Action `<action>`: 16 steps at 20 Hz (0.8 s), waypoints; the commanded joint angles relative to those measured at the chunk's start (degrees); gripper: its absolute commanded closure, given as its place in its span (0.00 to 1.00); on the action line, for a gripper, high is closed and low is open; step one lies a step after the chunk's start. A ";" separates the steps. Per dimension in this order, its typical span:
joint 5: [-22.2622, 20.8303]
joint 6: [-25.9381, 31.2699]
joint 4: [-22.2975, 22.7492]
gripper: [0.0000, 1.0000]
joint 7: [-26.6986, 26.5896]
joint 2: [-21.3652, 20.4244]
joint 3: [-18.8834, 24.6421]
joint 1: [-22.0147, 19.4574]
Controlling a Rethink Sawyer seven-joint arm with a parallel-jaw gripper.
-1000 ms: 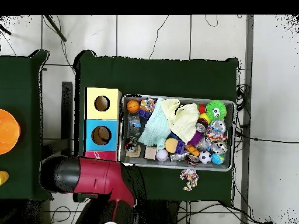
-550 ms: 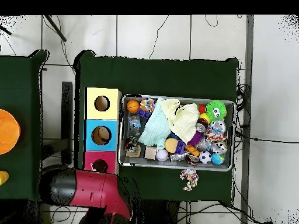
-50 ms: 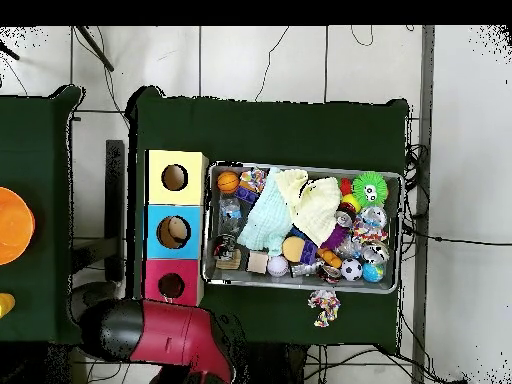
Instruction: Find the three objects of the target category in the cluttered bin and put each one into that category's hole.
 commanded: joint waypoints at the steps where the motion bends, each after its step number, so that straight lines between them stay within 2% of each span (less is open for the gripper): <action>1: 2.35 -9.42 -0.08 1.00 12.91 5.02 2.02 -2.39; 9: 5.63 -15.97 -3.89 1.00 15.12 9.27 3.37 -2.06; 16: 7.61 -16.66 -5.45 1.00 15.64 11.08 3.31 -0.93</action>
